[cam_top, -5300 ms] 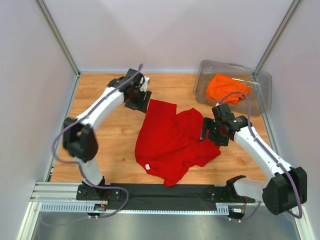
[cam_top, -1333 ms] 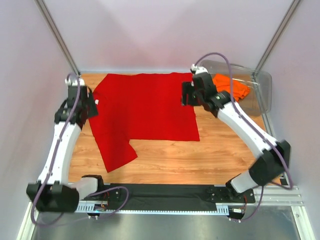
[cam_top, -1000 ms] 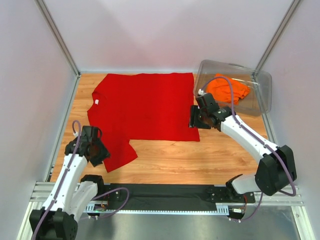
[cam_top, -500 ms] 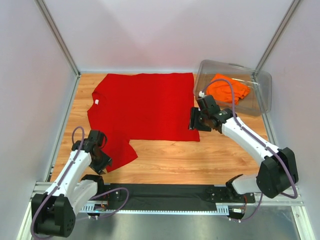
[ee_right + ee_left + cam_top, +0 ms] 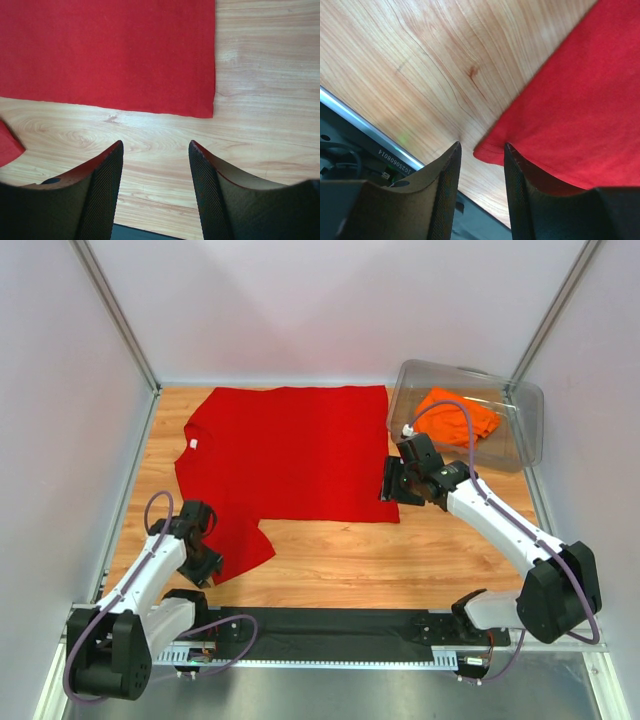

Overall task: Fold and stack the t-shirts
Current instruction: Flatten the tshirt out

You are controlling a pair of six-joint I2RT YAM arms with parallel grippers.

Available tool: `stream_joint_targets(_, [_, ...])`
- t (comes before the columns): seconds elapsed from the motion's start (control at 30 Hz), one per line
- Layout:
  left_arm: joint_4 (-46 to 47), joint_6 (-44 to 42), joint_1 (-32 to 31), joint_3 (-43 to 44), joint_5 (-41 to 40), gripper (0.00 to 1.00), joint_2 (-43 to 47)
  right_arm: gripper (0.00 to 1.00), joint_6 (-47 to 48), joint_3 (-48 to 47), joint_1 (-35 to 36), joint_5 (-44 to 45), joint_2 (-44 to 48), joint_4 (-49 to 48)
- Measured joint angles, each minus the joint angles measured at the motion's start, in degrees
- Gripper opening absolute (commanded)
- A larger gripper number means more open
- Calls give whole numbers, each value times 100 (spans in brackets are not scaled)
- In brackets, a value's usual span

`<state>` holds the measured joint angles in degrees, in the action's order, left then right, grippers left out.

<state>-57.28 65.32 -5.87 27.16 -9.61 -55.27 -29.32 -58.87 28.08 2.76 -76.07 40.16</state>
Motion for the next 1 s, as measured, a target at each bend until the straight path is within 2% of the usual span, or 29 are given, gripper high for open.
stream_joint_targets(0.13, [31, -15, 0, 11, 31, 55, -184, 57, -96, 0, -2, 70, -2, 0])
stream_joint_targets(0.2, [42, 0, 0, 28, 48, 56, -214, 56, -116, 0, -2, 83, -2, 0])
stream_joint_targets(0.4, [11, 363, -63, 28, -22, 43, -210, 55, -214, -7, -2, 81, 0, -17])
stream_joint_targets(0.47, [-26, 588, -144, 33, -129, 31, -205, 55, -240, -7, -2, 81, 0, -17])
stream_joint_targets(0.6, [162, 785, -166, -31, -181, 21, -131, 55, -240, -7, -2, 83, 7, -13])
stream_joint_targets(0.67, [245, 835, -166, -83, -162, 12, -52, 55, -238, -7, -2, 87, 31, -9])
stream_joint_targets(0.7, [273, 850, -166, -94, -164, 1, -24, 55, -238, -7, -2, 94, 46, -9])
stream_joint_targets(0.87, [293, 721, -188, -4, -339, 0, 0, 57, -501, 168, -101, 57, 85, -131])
stream_joint_targets(0.9, [205, 638, -188, 63, -389, 0, 55, 54, -643, 321, -170, 17, 81, -247])
stream_joint_targets(0.93, [90, 577, -188, 166, -431, 0, 153, 45, -833, 463, -251, 15, 42, -280])
stream_joint_targets(1.0, [-127, 422, -188, 450, -507, 0, 498, 38, -1279, 667, -411, 59, -131, -297])
